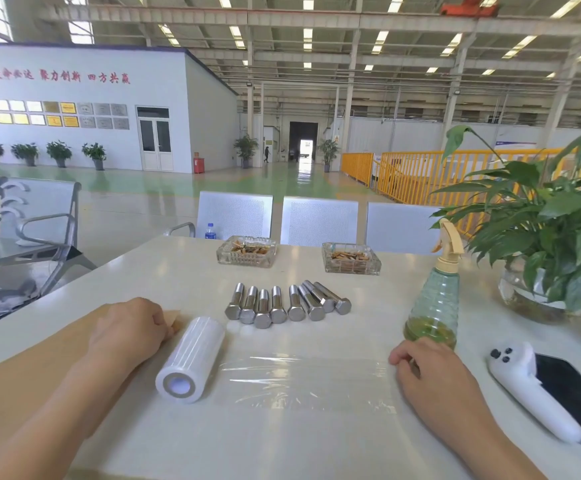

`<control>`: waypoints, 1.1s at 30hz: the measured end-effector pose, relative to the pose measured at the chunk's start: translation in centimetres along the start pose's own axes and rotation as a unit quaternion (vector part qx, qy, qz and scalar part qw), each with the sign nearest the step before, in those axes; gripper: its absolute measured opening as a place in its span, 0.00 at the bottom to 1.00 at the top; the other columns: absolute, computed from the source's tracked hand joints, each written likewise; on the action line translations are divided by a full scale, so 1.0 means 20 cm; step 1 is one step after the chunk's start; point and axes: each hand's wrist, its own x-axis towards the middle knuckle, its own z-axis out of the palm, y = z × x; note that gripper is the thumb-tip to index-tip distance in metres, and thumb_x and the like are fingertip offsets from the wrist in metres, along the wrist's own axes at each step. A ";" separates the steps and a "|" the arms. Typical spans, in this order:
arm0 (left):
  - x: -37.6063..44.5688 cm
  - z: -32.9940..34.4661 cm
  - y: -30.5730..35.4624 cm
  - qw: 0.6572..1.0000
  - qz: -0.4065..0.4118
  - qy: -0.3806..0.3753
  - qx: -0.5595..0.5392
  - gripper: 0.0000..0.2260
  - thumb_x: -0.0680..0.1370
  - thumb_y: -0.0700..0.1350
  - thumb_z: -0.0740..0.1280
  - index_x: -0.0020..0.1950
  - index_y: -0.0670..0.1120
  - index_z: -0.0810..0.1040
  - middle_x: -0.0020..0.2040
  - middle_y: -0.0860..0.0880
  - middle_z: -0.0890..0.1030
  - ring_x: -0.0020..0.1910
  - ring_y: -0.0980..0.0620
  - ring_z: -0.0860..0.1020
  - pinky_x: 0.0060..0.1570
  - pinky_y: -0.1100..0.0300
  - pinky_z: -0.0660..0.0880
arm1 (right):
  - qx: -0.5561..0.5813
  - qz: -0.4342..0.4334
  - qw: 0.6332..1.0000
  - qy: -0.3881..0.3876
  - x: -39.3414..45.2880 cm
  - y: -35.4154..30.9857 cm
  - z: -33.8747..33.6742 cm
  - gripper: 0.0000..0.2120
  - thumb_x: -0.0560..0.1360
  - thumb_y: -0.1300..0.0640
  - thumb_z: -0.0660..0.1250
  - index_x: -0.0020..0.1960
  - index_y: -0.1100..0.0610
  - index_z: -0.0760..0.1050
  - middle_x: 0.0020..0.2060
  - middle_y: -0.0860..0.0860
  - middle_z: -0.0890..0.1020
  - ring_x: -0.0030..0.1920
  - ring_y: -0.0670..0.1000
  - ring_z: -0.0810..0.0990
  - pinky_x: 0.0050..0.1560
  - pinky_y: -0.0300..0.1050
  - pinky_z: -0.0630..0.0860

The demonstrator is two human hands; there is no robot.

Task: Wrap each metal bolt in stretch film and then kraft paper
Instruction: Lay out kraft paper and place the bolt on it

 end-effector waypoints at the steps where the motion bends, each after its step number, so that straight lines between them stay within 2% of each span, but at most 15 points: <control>1: -0.01 0.00 0.01 1.000 0.004 0.013 -0.002 0.05 0.76 0.47 0.68 0.40 0.51 0.78 0.44 0.48 0.81 0.45 0.42 0.77 0.43 0.54 0.75 | 0.001 0.003 1.000 0.003 0.00 0.00 0.00 0.10 0.79 0.56 0.62 0.46 0.42 0.77 0.42 0.38 0.75 0.47 0.40 0.72 0.43 0.40 0.70; 4: -0.04 -0.02 0.12 0.993 0.055 0.093 -0.052 0.06 0.80 0.46 0.62 0.43 0.49 0.72 0.40 0.45 0.78 0.40 0.40 0.76 0.40 0.50 0.76 | 0.001 0.009 1.000 0.011 0.00 0.00 0.01 0.10 0.79 0.56 0.62 0.45 0.42 0.76 0.41 0.39 0.75 0.47 0.40 0.72 0.45 0.44 0.73; 7: -0.15 -0.10 0.34 0.959 0.198 0.140 -0.146 0.06 0.82 0.49 0.60 0.47 0.50 0.70 0.42 0.45 0.82 0.40 0.38 0.77 0.42 0.45 0.77 | -0.001 0.001 1.000 0.014 0.00 0.00 0.02 0.09 0.78 0.56 0.63 0.44 0.42 0.76 0.42 0.39 0.75 0.47 0.42 0.73 0.45 0.45 0.73; 9: -0.27 -0.15 0.50 0.934 0.300 0.108 -0.162 0.05 0.83 0.51 0.59 0.48 0.53 0.68 0.43 0.48 0.83 0.40 0.40 0.77 0.42 0.46 0.76 | -0.011 -0.004 1.000 0.020 0.00 -0.01 0.01 0.09 0.78 0.56 0.63 0.45 0.43 0.77 0.43 0.38 0.77 0.49 0.45 0.73 0.46 0.45 0.72; 11: -0.42 -0.13 0.64 0.921 0.362 0.053 -0.135 0.06 0.83 0.53 0.56 0.48 0.54 0.66 0.37 0.53 0.78 0.39 0.43 0.76 0.36 0.50 0.72 | 0.009 -0.009 0.998 0.064 0.01 -0.02 -0.01 0.10 0.79 0.58 0.63 0.47 0.43 0.78 0.44 0.38 0.79 0.50 0.47 0.74 0.47 0.46 0.71; 13: -0.56 -0.06 0.73 0.911 0.401 0.019 -0.096 0.06 0.83 0.52 0.56 0.48 0.53 0.66 0.36 0.54 0.72 0.40 0.44 0.74 0.35 0.52 0.65 | 0.088 0.008 0.990 0.108 0.00 -0.03 -0.03 0.11 0.79 0.59 0.64 0.49 0.42 0.79 0.41 0.38 0.81 0.48 0.46 0.77 0.46 0.47 0.73; 14: -0.63 -0.01 0.77 0.906 0.417 0.006 -0.078 0.06 0.83 0.51 0.56 0.49 0.52 0.66 0.38 0.53 0.72 0.42 0.42 0.75 0.36 0.51 0.65 | 0.134 0.019 0.984 0.112 -0.01 -0.03 -0.04 0.11 0.80 0.57 0.64 0.49 0.41 0.78 0.38 0.39 0.82 0.45 0.45 0.79 0.45 0.48 0.75; 16: -0.74 0.07 0.81 0.901 0.431 -0.021 -0.037 0.05 0.83 0.50 0.55 0.49 0.52 0.63 0.44 0.49 0.76 0.46 0.40 0.77 0.37 0.52 0.65 | 0.212 0.035 0.974 0.073 -0.02 -0.06 -0.08 0.08 0.82 0.51 0.63 0.51 0.38 0.77 0.36 0.42 0.85 0.38 0.45 0.82 0.44 0.48 0.77; 19: -0.84 0.15 0.83 0.898 0.437 -0.044 -0.007 0.05 0.83 0.50 0.56 0.49 0.53 0.61 0.49 0.49 0.78 0.48 0.41 0.78 0.38 0.52 0.64 | 0.315 0.100 0.943 -0.033 0.00 -0.13 -0.14 0.05 0.82 0.42 0.61 0.51 0.35 0.76 0.36 0.47 0.87 0.30 0.53 0.84 0.34 0.45 0.75; 21: -0.86 0.18 0.83 0.897 0.439 -0.058 -0.008 0.04 0.83 0.51 0.56 0.50 0.54 0.61 0.50 0.49 0.79 0.50 0.42 0.79 0.39 0.53 0.65 | 0.354 0.151 0.919 -0.087 0.01 -0.16 -0.17 0.03 0.81 0.44 0.64 0.52 0.39 0.77 0.38 0.53 0.87 0.30 0.58 0.86 0.27 0.43 0.73; 23: -0.87 0.20 0.82 0.896 0.439 -0.067 -0.011 0.03 0.83 0.51 0.56 0.51 0.54 0.62 0.51 0.49 0.79 0.50 0.42 0.79 0.40 0.53 0.67 | 0.357 0.172 0.912 -0.110 0.00 -0.18 -0.17 0.05 0.80 0.52 0.67 0.54 0.45 0.78 0.41 0.57 0.87 0.31 0.60 0.86 0.24 0.42 0.74; 27: -0.88 0.21 0.81 0.896 0.440 -0.060 0.005 0.06 0.83 0.53 0.56 0.50 0.57 0.58 0.51 0.50 0.79 0.51 0.42 0.79 0.39 0.53 0.65 | 0.381 0.186 0.899 -0.115 -0.02 -0.19 -0.17 0.11 0.75 0.64 0.67 0.54 0.53 0.80 0.43 0.59 0.86 0.35 0.59 0.87 0.32 0.48 0.81; 30: -0.89 0.23 0.80 0.897 0.437 -0.066 0.018 0.03 0.83 0.54 0.55 0.53 0.56 0.64 0.50 0.51 0.79 0.51 0.43 0.79 0.39 0.53 0.65 | 0.387 0.188 0.892 -0.140 -0.03 -0.20 -0.16 0.11 0.75 0.67 0.69 0.53 0.54 0.82 0.38 0.56 0.85 0.35 0.53 0.86 0.40 0.49 0.85; 33: -0.87 0.23 0.77 0.901 0.427 -0.075 -0.004 0.12 0.82 0.62 0.55 0.52 0.55 0.68 0.49 0.54 0.79 0.49 0.46 0.79 0.40 0.53 0.67 | 0.365 0.169 0.903 -0.152 -0.04 -0.20 -0.14 0.11 0.75 0.67 0.69 0.52 0.53 0.83 0.36 0.58 0.84 0.36 0.51 0.81 0.46 0.49 0.84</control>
